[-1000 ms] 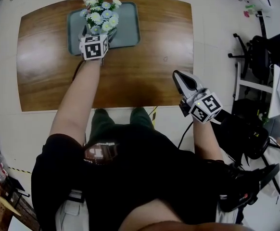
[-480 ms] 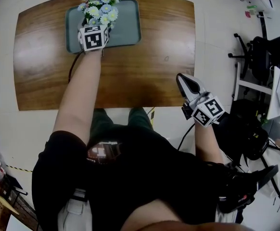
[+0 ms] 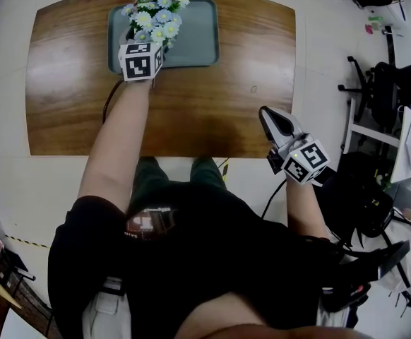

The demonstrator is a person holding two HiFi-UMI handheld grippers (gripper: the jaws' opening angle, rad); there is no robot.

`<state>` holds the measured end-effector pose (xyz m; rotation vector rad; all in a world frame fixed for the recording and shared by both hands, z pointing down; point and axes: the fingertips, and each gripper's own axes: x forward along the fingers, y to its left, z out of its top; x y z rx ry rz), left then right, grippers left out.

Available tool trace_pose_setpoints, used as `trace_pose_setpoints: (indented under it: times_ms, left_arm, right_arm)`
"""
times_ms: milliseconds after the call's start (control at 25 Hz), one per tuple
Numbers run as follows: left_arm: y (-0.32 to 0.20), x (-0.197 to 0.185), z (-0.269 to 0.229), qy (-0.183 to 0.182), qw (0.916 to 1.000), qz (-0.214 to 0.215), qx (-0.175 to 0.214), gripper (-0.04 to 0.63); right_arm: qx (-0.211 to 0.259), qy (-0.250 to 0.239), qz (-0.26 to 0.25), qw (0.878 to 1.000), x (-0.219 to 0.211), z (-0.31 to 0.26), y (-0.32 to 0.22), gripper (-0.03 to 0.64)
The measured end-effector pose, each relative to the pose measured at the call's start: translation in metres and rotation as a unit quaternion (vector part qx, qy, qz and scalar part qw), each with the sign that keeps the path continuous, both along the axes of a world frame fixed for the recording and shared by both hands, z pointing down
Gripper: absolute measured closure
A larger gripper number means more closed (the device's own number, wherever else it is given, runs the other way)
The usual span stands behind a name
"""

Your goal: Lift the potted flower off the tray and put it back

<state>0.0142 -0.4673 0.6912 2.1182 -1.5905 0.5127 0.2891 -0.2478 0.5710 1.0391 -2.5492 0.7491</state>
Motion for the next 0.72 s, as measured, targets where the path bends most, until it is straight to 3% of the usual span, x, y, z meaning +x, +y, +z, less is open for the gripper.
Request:
trace_pose_setpoints:
  times_ms: [320,720]
  left_arm:
    - [0.019,0.014,-0.020,-0.002,0.9993,0.038,0.005,0.080]
    - [0.022,0.020,-0.016,0.009,0.9990,0.043,-0.005,0.080]
  right_arm:
    - [0.006,0.002,-0.013,1.000,-0.017,-0.009,-0.009,0.601]
    - [0.006,0.003,-0.010,1.000,-0.017,-0.008,-0.008,0.601]
